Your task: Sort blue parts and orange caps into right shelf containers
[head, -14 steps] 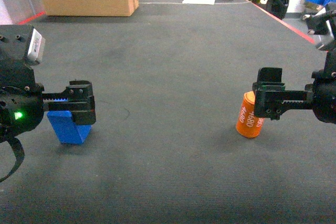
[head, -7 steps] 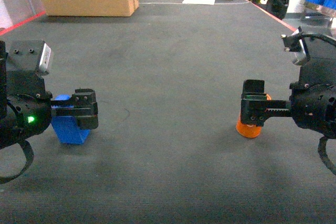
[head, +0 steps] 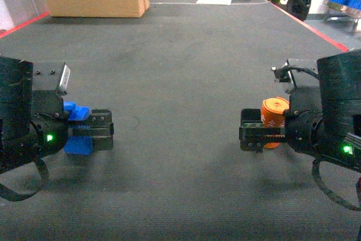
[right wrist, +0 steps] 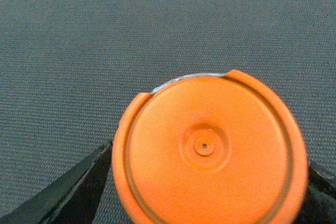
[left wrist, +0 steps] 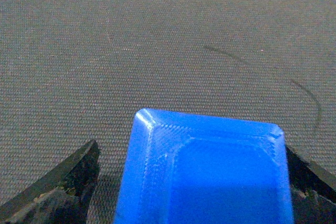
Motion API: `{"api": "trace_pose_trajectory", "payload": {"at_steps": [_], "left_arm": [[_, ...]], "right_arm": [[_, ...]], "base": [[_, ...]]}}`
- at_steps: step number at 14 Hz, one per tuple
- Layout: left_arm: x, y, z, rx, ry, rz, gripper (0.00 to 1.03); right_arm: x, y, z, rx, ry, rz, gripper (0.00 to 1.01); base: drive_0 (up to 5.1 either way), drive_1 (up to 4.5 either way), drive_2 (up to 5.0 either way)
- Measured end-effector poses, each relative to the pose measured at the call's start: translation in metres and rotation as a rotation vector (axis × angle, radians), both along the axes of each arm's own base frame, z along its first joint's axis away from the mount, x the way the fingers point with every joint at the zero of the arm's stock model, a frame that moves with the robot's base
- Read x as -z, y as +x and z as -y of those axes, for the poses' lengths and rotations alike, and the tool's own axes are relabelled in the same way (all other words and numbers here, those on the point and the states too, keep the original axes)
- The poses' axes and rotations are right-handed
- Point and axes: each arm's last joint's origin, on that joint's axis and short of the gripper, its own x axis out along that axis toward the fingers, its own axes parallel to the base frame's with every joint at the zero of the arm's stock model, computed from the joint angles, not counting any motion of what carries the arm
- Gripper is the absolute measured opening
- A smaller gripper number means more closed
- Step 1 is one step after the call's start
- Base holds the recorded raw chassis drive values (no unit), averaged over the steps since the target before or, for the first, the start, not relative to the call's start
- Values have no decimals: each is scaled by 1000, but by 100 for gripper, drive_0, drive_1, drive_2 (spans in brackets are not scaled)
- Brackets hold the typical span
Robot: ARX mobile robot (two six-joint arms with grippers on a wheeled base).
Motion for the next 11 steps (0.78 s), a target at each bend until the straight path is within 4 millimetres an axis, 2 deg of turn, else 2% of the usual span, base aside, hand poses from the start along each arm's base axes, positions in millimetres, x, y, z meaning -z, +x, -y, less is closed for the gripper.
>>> {"api": "trace_pose_trajectory", "payload": {"at_steps": [3,5,8,9,11], "left_arm": [[6,6,-3,-11,5,-21,98],[6,7,-4,-17,6,-19,98],[6,7,-4,-20,7,-24,72],[6,7,-5,-24,9,-24,63],[6,7,-5,-32,9,-21,46]], "right_arm": [[2,3,-3,20,-18,1,96],[2,4,-4,21,-33,-2,76],[2,4,-5,16,-39,-2,49],[2,4,-5,15,-41,-1,45],[1,4,-5,7,-35,5,44]], "base": [[0,0,0],[0,0,0],[0,0,0],[0,0,0],[0,0,0]]}}
